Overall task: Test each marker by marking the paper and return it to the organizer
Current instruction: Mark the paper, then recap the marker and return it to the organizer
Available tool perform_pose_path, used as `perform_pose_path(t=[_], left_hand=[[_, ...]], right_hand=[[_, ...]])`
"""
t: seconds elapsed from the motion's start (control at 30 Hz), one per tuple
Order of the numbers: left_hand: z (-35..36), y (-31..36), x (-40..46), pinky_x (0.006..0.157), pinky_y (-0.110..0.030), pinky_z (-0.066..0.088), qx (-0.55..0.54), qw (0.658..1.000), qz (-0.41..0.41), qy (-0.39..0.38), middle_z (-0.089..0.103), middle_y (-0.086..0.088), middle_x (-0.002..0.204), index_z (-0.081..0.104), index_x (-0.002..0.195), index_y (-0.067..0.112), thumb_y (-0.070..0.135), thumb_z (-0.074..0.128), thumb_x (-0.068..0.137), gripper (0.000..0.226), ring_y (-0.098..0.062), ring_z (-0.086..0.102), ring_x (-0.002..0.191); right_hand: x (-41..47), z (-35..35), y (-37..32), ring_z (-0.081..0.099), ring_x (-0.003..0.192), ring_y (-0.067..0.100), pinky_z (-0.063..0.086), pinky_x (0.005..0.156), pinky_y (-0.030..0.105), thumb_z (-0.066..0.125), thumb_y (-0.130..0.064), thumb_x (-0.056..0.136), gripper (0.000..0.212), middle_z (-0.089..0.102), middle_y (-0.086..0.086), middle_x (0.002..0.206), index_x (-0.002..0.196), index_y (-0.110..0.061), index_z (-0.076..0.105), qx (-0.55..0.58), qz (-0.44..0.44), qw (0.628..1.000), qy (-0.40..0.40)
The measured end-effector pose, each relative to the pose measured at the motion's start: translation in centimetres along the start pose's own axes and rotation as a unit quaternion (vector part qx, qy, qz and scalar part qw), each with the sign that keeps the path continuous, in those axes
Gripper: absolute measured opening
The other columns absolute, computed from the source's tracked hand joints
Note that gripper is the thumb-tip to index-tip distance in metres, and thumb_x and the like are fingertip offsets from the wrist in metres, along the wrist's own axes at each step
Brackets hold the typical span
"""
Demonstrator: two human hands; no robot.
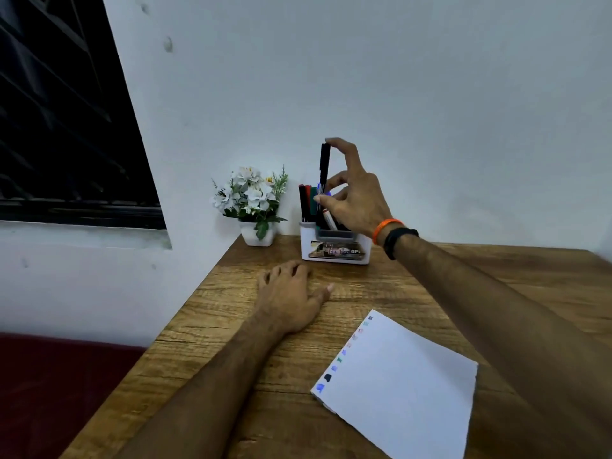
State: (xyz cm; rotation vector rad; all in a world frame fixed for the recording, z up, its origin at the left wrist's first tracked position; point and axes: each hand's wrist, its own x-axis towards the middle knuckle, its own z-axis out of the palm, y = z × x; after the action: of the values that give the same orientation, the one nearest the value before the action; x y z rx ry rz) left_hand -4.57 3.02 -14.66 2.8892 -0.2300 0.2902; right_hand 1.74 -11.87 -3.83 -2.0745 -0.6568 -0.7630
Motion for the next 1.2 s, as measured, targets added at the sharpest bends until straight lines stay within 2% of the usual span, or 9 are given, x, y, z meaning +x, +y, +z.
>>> perform_pose_path(t=[0.23,0.47,0.63,0.83,1.07,1.13,1.2], left_hand=[[0.3,-0.2,0.2,0.115,-0.052,0.017,-0.004,1.0,-0.006,-0.002,0.035,-0.003,0.152,0.041,0.14,0.023,0.069,0.031,0.09,0.068,-0.024,0.029,0.14],[0.2,-0.1,0.2,0.115,-0.051,0.017,0.002,1.0,-0.007,-0.004,0.033,-0.004,0.153,0.04,0.141,0.022,0.069,0.03,0.09,0.07,-0.025,0.028,0.14],[0.2,-0.1,0.2,0.115,-0.051,0.017,0.007,1.0,-0.007,-0.008,0.034,-0.004,0.153,0.04,0.141,0.022,0.07,0.029,0.09,0.07,-0.025,0.029,0.14],[0.2,-0.1,0.2,0.115,-0.051,0.017,0.004,1.0,-0.007,-0.005,0.034,-0.004,0.153,0.04,0.141,0.023,0.069,0.03,0.091,0.069,-0.025,0.029,0.14],[0.2,-0.1,0.2,0.115,-0.051,0.018,0.005,1.0,-0.007,-0.002,0.035,-0.003,0.152,0.041,0.14,0.023,0.069,0.031,0.091,0.068,-0.024,0.029,0.139],[0.2,-0.1,0.2,0.115,-0.051,0.018,0.004,1.0,-0.009,-0.003,0.035,-0.003,0.152,0.042,0.14,0.023,0.068,0.031,0.091,0.068,-0.025,0.03,0.139],[0.3,-0.1,0.3,0.115,-0.051,0.019,0.005,1.0,-0.008,-0.001,0.035,-0.003,0.152,0.042,0.14,0.024,0.068,0.031,0.09,0.068,-0.025,0.03,0.139]], right_hand=[[2.2,1.9,0.5,0.07,0.063,0.015,0.059,0.077,0.029,0.082,-0.014,0.076,0.09,0.072,-0.001,0.083,0.147,-0.032,0.028,0.002,0.003,1.0,0.026],[2.2,2.8,0.7,0.07,0.068,0.016,0.059,0.079,0.032,0.082,-0.008,0.072,0.088,0.067,-0.002,0.088,0.142,-0.031,0.034,-0.019,0.016,1.0,-0.008],[2.4,2.5,0.4,0.069,0.07,0.017,0.055,0.075,0.025,0.083,-0.006,0.072,0.088,0.069,0.001,0.084,0.142,-0.031,0.035,-0.022,0.019,0.999,-0.022],[2.5,2.6,0.2,0.069,0.07,0.021,0.059,0.081,0.038,0.083,-0.006,0.071,0.088,0.068,0.002,0.081,0.141,-0.031,0.035,-0.038,0.013,0.999,-0.031],[2.5,2.9,0.3,0.068,0.071,0.022,0.059,0.08,0.042,0.082,-0.004,0.072,0.087,0.068,0.004,0.08,0.14,-0.031,0.035,-0.061,0.023,0.996,-0.056],[2.5,3.1,0.2,0.068,0.075,0.023,0.059,0.079,0.04,0.08,-0.005,0.075,0.082,0.069,0.005,0.081,0.14,-0.029,0.036,-0.081,0.017,0.995,-0.061],[2.3,3.3,0.3,0.068,0.077,0.028,0.059,0.077,0.041,0.074,-0.012,0.082,0.065,0.071,0.008,0.083,0.135,-0.026,0.04,-0.122,0.007,0.99,-0.065]])
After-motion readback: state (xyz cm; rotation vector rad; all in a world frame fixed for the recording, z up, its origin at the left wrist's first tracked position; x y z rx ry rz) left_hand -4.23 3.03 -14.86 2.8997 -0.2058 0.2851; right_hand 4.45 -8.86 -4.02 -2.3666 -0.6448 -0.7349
